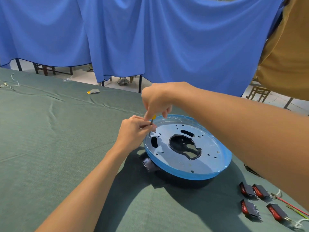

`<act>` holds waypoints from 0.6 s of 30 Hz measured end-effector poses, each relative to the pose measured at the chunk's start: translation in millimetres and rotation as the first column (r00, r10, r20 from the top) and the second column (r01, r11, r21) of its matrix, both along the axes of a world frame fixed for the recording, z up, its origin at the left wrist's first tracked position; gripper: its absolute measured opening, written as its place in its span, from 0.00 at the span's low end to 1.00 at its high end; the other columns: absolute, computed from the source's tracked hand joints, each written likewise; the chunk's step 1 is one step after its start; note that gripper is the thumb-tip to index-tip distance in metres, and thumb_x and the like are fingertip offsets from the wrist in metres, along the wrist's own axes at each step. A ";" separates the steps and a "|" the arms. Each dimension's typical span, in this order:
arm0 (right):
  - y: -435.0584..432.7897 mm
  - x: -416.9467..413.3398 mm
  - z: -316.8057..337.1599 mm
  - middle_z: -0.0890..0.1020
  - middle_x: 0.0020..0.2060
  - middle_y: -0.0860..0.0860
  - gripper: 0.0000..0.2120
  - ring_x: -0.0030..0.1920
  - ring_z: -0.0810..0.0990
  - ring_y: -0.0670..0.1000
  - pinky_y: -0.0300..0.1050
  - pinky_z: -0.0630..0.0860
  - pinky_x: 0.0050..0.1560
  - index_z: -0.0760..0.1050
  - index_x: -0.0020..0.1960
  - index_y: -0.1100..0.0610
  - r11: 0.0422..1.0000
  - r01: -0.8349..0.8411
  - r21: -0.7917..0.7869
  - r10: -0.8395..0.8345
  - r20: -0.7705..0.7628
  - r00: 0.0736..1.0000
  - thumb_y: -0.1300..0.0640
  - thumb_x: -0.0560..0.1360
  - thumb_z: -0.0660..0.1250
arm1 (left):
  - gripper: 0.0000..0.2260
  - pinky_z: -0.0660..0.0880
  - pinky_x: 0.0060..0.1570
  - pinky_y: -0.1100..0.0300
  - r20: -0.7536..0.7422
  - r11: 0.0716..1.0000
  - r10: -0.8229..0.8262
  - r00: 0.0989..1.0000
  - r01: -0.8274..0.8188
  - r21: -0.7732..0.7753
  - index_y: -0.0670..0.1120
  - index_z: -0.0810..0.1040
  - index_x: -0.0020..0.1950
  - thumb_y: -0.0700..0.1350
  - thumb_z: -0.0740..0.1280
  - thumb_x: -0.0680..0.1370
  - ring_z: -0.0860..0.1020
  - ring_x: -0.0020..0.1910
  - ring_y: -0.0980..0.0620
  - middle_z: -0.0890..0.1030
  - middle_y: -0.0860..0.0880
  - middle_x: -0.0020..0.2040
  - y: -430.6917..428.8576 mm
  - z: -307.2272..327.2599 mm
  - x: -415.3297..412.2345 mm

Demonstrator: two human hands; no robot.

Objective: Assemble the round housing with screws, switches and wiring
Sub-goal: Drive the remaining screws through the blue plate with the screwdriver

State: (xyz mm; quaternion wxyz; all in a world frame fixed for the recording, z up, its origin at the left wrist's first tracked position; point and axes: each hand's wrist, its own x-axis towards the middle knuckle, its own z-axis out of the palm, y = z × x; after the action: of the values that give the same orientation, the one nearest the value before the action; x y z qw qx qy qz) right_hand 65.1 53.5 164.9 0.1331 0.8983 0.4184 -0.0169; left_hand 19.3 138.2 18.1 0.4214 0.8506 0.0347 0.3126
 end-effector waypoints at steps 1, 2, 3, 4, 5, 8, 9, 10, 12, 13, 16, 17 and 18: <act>-1.0 -0.8 0.4 0.79 0.25 0.49 0.13 0.28 0.82 0.48 0.42 0.77 0.33 0.71 0.35 0.52 0.999 -0.045 0.002 0.045 0.059 0.997 0.52 0.71 0.74 | 0.03 0.75 0.48 0.55 0.002 1.000 0.001 1.000 -0.001 -0.003 0.45 0.87 0.43 0.43 0.74 0.74 0.79 0.47 0.54 0.84 0.50 0.41 0.0 0.2 -0.1; -1.6 -1.1 0.5 0.77 0.28 0.50 0.14 0.31 0.81 0.49 0.41 0.75 0.32 0.70 0.35 0.51 0.997 -0.077 0.008 0.076 0.101 0.992 0.55 0.70 0.76 | 0.03 0.75 0.48 0.55 0.003 1.000 0.000 1.000 0.000 -0.003 0.45 0.87 0.43 0.43 0.74 0.74 0.79 0.48 0.54 0.84 0.50 0.41 -0.1 0.4 -0.1; -1.7 -1.1 0.4 0.77 0.28 0.50 0.14 0.34 0.81 0.50 0.41 0.73 0.31 0.70 0.34 0.52 0.996 -0.085 0.015 0.083 0.101 0.991 0.57 0.70 0.75 | 0.04 0.75 0.48 0.55 0.001 1.000 -0.004 1.000 0.004 0.000 0.44 0.87 0.43 0.43 0.74 0.74 0.79 0.49 0.55 0.85 0.49 0.41 -0.2 0.7 0.0; -1.1 -0.7 0.1 0.78 0.26 0.50 0.13 0.36 0.81 0.51 0.40 0.71 0.30 0.71 0.34 0.53 0.997 -0.066 0.027 0.064 0.066 0.996 0.58 0.71 0.74 | 0.04 0.75 0.49 0.55 -0.004 1.000 -0.009 1.000 0.009 0.009 0.44 0.87 0.44 0.43 0.74 0.74 0.78 0.49 0.55 0.85 0.49 0.42 0.1 0.8 0.0; 0.0 -0.2 -0.9 0.78 0.22 0.49 0.13 0.35 0.81 0.51 0.39 0.70 0.28 0.72 0.32 0.55 0.999 -0.024 0.046 0.024 0.021 1.000 0.58 0.72 0.72 | 0.04 0.75 0.49 0.54 -0.007 1.000 -0.012 1.000 0.012 0.020 0.44 0.87 0.44 0.43 0.74 0.74 0.78 0.49 0.55 0.85 0.49 0.42 0.3 0.6 -0.1; 3.5 1.7 -5.2 0.78 0.19 0.48 0.11 0.24 0.73 0.50 0.36 0.68 0.25 0.76 0.33 0.61 0.987 0.131 0.094 -0.125 -0.063 0.990 0.63 0.74 0.64 | 0.05 0.76 0.48 0.53 -0.008 0.999 -0.004 1.000 0.004 0.037 0.44 0.87 0.45 0.44 0.74 0.74 0.79 0.49 0.54 0.85 0.49 0.43 0.3 -0.1 -0.4; 3.6 1.4 -5.2 0.78 0.19 0.49 0.10 0.22 0.70 0.50 0.36 0.67 0.24 0.77 0.35 0.62 0.981 0.164 0.099 -0.156 -0.086 0.984 0.65 0.74 0.61 | 0.05 0.76 0.48 0.54 -0.009 0.999 0.002 1.000 -0.001 0.036 0.45 0.87 0.45 0.44 0.74 0.74 0.79 0.49 0.54 0.85 0.49 0.43 0.0 -0.3 -0.1; 3.3 1.5 -4.5 0.78 0.19 0.50 0.10 0.22 0.69 0.51 0.37 0.67 0.24 0.77 0.37 0.63 0.978 0.186 0.099 -0.175 -0.111 0.978 0.65 0.75 0.60 | 0.04 0.76 0.48 0.53 -0.010 0.999 0.006 1.000 -0.006 0.036 0.45 0.87 0.45 0.44 0.74 0.74 0.79 0.49 0.53 0.85 0.48 0.44 -0.5 -0.3 0.2; 1.0 1.3 -2.5 0.79 0.21 0.51 0.11 0.22 0.72 0.51 0.38 0.70 0.27 0.76 0.40 0.64 0.976 0.198 0.094 -0.183 -0.146 0.972 0.61 0.78 0.60 | 0.04 0.76 0.49 0.52 -0.020 0.999 0.006 1.000 -0.005 0.040 0.45 0.87 0.45 0.44 0.74 0.74 0.79 0.49 0.53 0.85 0.48 0.44 -0.7 0.5 0.3; -1.0 0.1 -1.4 0.80 0.22 0.51 0.13 0.23 0.76 0.51 0.38 0.72 0.29 0.75 0.39 0.62 0.979 0.184 0.093 -0.169 -0.150 0.974 0.56 0.79 0.62 | 0.04 0.76 0.49 0.52 -0.022 0.999 0.003 1.000 -0.002 0.043 0.45 0.87 0.45 0.44 0.74 0.74 0.79 0.49 0.53 0.85 0.48 0.44 -0.5 0.9 0.8; -5.8 -0.8 -1.7 0.76 0.32 0.49 0.13 0.32 0.79 0.49 0.41 0.71 0.30 0.70 0.37 0.53 0.997 -0.018 0.071 0.016 0.023 1.000 0.51 0.74 0.72 | 0.04 0.76 0.49 0.52 -0.007 1.000 0.004 1.000 -0.004 0.031 0.45 0.87 0.44 0.43 0.74 0.74 0.79 0.48 0.54 0.85 0.48 0.43 0.3 0.8 0.9; -6.9 -1.6 -2.5 0.71 0.35 0.48 0.14 0.34 0.75 0.48 0.43 0.71 0.33 0.68 0.36 0.50 0.995 -0.088 0.053 0.083 0.092 0.992 0.53 0.72 0.73 | 0.04 0.76 0.49 0.52 -0.004 1.000 0.002 1.000 -0.002 0.023 0.45 0.87 0.44 0.43 0.73 0.74 0.79 0.47 0.54 0.85 0.49 0.42 0.3 0.6 0.6; -7.6 -2.3 -2.6 0.69 0.36 0.47 0.15 0.34 0.73 0.48 0.45 0.72 0.35 0.67 0.35 0.49 0.991 -0.126 0.051 0.119 0.123 0.985 0.54 0.72 0.74 | 0.04 0.76 0.48 0.52 -0.001 1.000 -0.004 1.000 0.004 0.013 0.44 0.87 0.44 0.44 0.74 0.74 0.79 0.47 0.55 0.85 0.49 0.42 0.4 0.5 0.3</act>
State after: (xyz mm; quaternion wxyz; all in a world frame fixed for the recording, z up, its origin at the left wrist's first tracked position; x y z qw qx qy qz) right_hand 62.8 46.0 162.3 0.1322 0.8738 0.4644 0.0575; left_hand 19.6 138.6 18.6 0.4165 0.8535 0.0315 0.3115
